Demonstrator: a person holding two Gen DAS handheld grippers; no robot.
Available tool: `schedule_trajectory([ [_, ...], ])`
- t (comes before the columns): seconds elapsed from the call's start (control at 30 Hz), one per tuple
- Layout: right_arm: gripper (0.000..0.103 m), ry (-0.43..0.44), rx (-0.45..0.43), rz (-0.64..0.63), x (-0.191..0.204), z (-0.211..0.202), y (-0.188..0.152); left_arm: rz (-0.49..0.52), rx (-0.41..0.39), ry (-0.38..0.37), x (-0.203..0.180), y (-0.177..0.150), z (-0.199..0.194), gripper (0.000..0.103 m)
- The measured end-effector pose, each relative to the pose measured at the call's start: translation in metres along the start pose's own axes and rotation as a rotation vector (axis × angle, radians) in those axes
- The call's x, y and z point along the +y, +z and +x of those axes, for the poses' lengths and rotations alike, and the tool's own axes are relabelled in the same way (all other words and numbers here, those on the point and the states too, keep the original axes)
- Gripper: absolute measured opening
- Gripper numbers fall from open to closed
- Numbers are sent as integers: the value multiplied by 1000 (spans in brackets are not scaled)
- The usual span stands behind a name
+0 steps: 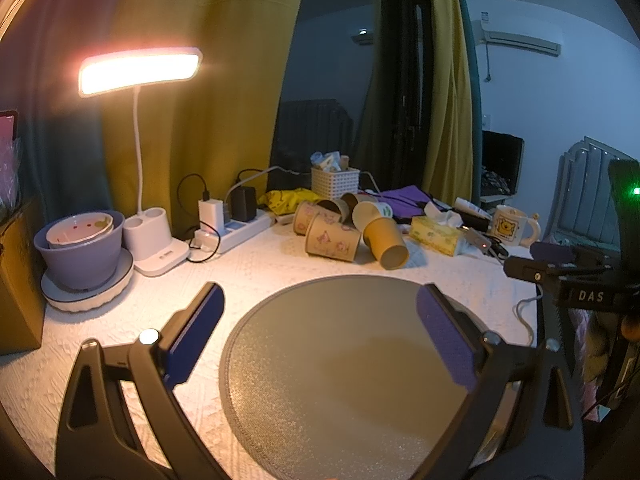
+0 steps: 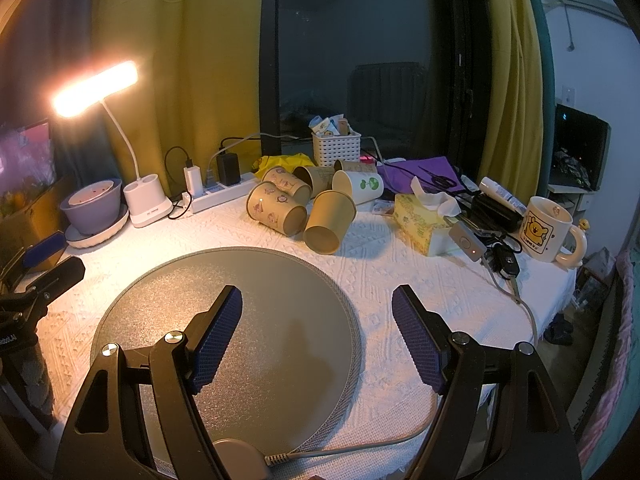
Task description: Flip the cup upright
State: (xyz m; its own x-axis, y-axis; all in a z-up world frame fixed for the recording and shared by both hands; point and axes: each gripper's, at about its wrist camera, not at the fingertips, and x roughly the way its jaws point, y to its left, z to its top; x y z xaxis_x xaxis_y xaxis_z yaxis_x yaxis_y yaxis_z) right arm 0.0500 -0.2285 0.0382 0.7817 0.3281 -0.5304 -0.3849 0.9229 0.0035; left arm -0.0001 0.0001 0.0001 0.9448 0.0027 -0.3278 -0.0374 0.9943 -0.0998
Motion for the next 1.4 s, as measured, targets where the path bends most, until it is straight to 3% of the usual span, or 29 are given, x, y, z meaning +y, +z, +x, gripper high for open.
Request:
schedule_trajectory([
  [0.8,80,23,33,-39,1,15,4,38,15,13,-6,1,4,98],
  [0.97,80,64,62,-17,-15,41,2,17,95,15,-1,-2,25,98],
  [1.1,80,77,94,-7,-30,66,0,19,173,60,-2,0,49,98],
  [1.4,80,95,118,22,-72,108,14,51,316,32,-48,27,108,98],
])
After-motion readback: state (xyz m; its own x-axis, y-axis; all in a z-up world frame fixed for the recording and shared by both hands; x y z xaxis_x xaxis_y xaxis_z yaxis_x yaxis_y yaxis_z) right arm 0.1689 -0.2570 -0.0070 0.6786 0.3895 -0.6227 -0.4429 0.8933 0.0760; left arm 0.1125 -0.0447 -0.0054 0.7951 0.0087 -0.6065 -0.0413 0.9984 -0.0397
